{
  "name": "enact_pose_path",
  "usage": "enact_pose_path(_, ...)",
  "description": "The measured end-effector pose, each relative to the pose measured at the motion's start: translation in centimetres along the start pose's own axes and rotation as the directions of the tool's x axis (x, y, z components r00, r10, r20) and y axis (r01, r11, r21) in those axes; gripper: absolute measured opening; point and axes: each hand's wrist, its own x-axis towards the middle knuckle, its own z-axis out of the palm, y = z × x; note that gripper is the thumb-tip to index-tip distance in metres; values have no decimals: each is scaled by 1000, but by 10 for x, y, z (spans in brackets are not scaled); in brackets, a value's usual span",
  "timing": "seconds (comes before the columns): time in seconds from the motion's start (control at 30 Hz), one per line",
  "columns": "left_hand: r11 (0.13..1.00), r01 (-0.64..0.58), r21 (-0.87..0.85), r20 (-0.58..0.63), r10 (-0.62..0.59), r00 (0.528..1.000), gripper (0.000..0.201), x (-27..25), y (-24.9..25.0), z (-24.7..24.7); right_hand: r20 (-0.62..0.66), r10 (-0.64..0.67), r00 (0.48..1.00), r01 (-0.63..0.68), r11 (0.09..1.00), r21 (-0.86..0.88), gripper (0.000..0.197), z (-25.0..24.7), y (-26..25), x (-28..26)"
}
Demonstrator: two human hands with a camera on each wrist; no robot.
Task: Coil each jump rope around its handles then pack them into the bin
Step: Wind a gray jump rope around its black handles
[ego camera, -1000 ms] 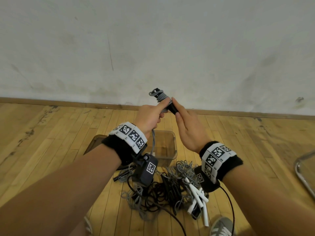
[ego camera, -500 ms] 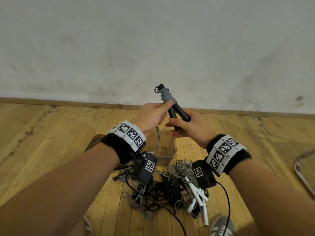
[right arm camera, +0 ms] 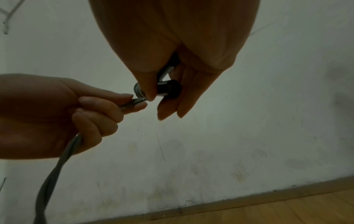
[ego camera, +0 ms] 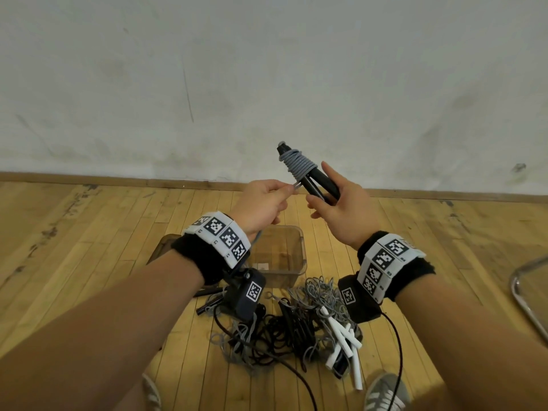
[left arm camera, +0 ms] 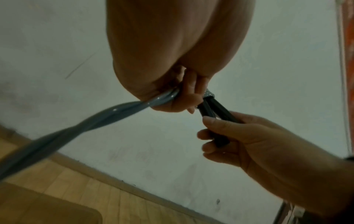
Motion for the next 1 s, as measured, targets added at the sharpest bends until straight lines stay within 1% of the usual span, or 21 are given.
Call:
enact_pose_path(0.13, 988, -20, 151, -34, 26, 999, 28, -2, -2, 0, -43, -31, 999, 25, 991, -133, 73, 6, 3, -1)
enact_pose_path(0.2, 985, -25, 172, -42, 32, 999, 28, 0, -3, 0, -50, -66, 997, 54, 976, -211, 73, 7, 4, 0)
enact_pose_path(0.23, 992, -14, 128, -32, 18, 999, 27, 0, -2, 1, -55, -89, 994, 73, 967, -244, 71, 7, 4, 0)
enact_pose_path(0.3, 999, 41, -28, 1, -41, 999, 25, 0, 2, 3, -80, -126, 989, 99, 954, -282, 67, 3, 2, 0)
enact_pose_path(0.33, 992, 77, -103, 15, -76, 997, 25, -1, 5, 4, -89, -143, 986, 110, 947, -302, 66, 2, 1, 0)
enact_pose_path(0.4, 971, 127, -200, 31, -123, 992, 26, -2, 10, 6, -105, -172, 980, 125, 927, -352, 66, 3, -2, -3)
enact_pose_path(0.5, 951, 152, -270, 26, -151, 988, 30, -3, 13, 10, -111, -174, 978, 114, 905, -410, 66, 10, 0, -5)
enact_pose_path(0.6, 950, 164, -264, -6, -171, 985, 44, -3, 12, 10, -77, -195, 978, 145, 894, -424, 57, 14, 6, -5)
enact_pose_path(0.7, 967, 139, -215, -80, -159, 984, 54, -1, 9, 5, 9, -202, 979, 193, 917, -350, 52, 21, 2, -12)
enact_pose_path(0.77, 982, 117, -149, -141, -138, 980, 50, 2, 5, 2, 70, -212, 975, 223, 935, -274, 52, 30, 1, -18)
enact_pose_path(0.83, 988, 100, -116, -154, -118, 981, 47, 1, 3, 1, 54, -208, 977, 214, 961, -173, 57, 34, 1, -17)
enact_pose_path(0.87, 988, 95, -124, -140, -112, 984, 46, 1, 3, 0, 24, -182, 983, 183, 981, -72, 62, 33, 0, -16)
enact_pose_path(0.9, 986, 89, -143, -117, -106, 988, 44, -1, 5, 0, -3, -125, 992, 125, 990, 59, 68, 31, -1, -13)
enact_pose_path(0.93, 982, 80, -168, -88, -96, 991, 42, -2, 7, 1, -4, -43, 999, 43, 979, 199, 70, 25, -4, -12)
enact_pose_path(0.97, 980, 69, -188, -56, -81, 995, 41, -3, 10, 2, 34, 43, 999, -51, 945, 322, 70, 19, -6, -11)
enact_pose_path(1.0, 981, 49, -185, -31, -56, 998, 42, -4, 12, 2, 105, 106, 989, -140, 903, 406, 65, 14, -11, -10)
